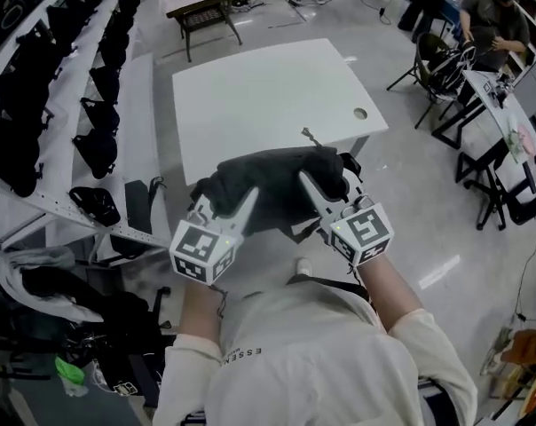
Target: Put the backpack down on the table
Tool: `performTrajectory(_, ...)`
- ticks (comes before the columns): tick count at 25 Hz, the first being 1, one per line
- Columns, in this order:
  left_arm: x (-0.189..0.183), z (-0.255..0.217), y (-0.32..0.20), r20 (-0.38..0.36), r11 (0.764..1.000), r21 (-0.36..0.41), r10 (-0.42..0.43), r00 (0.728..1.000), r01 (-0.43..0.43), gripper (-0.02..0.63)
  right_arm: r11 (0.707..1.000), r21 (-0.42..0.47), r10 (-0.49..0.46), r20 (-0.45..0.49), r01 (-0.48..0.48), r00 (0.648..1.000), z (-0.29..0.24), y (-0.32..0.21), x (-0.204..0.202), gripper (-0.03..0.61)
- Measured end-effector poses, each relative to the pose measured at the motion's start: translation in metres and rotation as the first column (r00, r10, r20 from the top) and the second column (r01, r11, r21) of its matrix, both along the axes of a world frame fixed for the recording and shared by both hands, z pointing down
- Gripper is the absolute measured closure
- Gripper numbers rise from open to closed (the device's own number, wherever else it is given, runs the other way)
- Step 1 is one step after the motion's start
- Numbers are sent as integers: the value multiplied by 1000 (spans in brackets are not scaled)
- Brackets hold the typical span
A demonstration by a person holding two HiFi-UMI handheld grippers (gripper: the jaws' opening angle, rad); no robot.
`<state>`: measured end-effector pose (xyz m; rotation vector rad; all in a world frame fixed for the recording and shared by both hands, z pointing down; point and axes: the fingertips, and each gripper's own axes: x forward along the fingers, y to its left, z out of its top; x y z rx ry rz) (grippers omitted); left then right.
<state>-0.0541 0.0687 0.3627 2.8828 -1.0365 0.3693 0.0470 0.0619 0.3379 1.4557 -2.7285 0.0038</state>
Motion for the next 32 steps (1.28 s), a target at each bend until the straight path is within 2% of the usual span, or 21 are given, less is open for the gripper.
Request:
performTrajectory(6, 52, -7, -44, -40, 997, 0, -75, 996, 75, 540, 996, 13, -90, -47, 90, 995, -12, -53, 50, 471)
performTrajectory(12, 75, -15, -99, -35, 993, 3, -118, 992, 118, 540, 995, 19, -93, -52, 94, 994, -20, -112, 72, 471)
performTrajectory(20, 66, -20, -190, -14, 989, 47, -142, 990, 142, 540, 994, 29, -108, -32, 109, 994, -23, -205, 63, 471)
performTrajectory(32, 35, -24, -357, 4, 988, 39, -149, 989, 149, 540, 992, 13, -128, -17, 128, 992, -24, -374, 32, 471)
